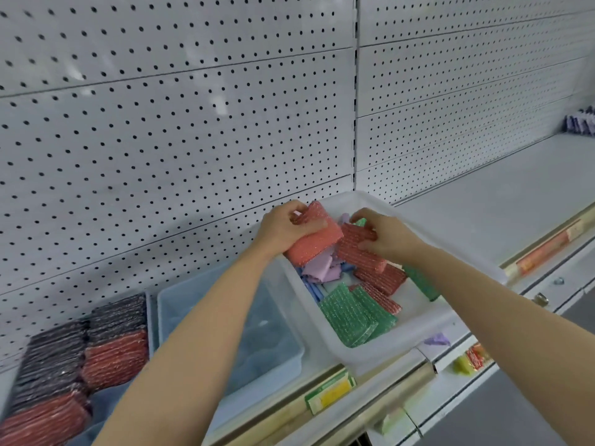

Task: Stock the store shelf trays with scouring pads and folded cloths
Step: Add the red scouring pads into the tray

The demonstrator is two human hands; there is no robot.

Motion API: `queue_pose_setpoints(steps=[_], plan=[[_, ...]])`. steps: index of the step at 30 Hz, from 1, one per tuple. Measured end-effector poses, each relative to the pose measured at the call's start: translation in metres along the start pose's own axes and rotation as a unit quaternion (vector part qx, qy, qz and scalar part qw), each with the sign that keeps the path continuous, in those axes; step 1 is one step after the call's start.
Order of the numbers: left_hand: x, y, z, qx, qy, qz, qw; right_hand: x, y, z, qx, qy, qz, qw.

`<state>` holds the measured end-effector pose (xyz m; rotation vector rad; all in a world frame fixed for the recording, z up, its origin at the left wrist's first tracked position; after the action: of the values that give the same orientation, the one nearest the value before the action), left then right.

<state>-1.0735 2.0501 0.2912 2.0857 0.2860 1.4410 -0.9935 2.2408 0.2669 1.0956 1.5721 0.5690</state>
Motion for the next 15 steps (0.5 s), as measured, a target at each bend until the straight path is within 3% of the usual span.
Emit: queue_pose_setpoints(steps=[6, 15], plan=[[-0.011, 0.076, 0.039, -0.020, -0.021, 0.049, 0.998, -0.083, 0.002, 0.017, 0.032, 0.042, -0.125, 0.991], [-0.071, 0.215, 0.118, 0.020, 0.027, -0.076, 0.997, -0.210, -0.057, 0.045, 0.025, 0.103, -0.203, 0.973]])
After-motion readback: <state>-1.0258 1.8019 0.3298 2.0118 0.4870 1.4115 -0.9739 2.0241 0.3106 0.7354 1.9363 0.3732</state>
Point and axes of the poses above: each hand's wrist, its own z-axis away from the middle knuckle, its own y-axis out of the back of the hand, x = y × z, the point moved 7 cm from there along -z, towards the middle knuckle, and after that the axes turned 10 degrees about x, right-handed, at the moved point
